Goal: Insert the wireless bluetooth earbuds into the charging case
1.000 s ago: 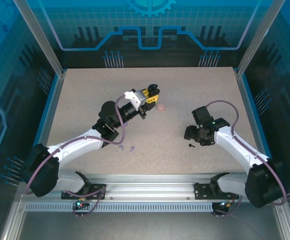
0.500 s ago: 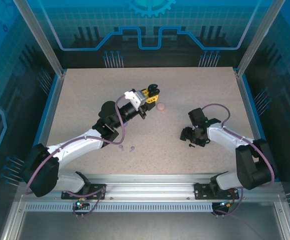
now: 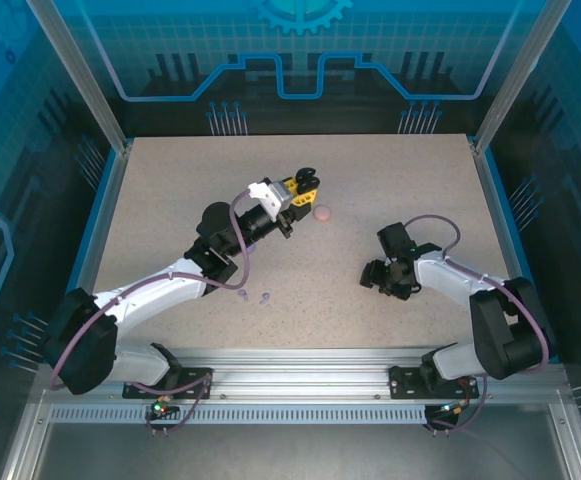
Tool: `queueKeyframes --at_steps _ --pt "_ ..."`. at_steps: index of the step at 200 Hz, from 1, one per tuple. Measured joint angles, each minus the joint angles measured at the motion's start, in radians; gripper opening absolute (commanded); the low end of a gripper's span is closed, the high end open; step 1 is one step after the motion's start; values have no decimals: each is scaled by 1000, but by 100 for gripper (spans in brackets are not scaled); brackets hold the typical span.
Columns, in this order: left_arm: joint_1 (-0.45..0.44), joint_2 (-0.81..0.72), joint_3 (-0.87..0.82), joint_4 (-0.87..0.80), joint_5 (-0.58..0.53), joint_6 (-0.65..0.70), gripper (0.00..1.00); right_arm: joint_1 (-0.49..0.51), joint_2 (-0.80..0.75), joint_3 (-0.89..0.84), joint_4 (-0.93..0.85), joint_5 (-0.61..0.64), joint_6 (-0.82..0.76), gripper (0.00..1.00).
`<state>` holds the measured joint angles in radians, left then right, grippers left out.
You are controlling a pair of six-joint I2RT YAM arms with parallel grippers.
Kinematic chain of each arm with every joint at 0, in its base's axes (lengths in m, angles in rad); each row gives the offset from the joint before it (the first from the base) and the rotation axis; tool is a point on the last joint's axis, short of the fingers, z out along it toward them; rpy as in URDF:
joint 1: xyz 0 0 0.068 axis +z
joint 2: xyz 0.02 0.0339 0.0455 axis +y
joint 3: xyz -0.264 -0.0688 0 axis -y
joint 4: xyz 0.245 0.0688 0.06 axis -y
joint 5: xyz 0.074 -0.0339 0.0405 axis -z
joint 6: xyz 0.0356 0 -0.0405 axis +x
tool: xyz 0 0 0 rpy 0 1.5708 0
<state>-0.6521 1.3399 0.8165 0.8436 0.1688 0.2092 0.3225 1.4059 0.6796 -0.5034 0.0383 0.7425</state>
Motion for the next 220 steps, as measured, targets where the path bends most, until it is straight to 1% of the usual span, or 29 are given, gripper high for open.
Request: queueKeyframes --at_steps 50,74,110,123,153,174,220 --pt "0 0 0 0 0 0 0 43 -7 0 -6 -10 22 68" --pt "0 0 0 0 0 0 0 46 -9 1 -21 -8 28 68" --pt "0 0 0 0 0 -1 0 57 -9 28 -87 44 43 66" --pt "0 0 0 0 0 -1 0 59 -8 45 -106 65 47 64" --pt "0 0 0 0 0 -1 0 71 26 93 -139 103 35 50" --pt "0 0 0 0 0 -1 0 83 64 127 -156 119 8 47" --pt "0 0 0 0 0 -1 0 98 127 169 -199 146 -55 44"
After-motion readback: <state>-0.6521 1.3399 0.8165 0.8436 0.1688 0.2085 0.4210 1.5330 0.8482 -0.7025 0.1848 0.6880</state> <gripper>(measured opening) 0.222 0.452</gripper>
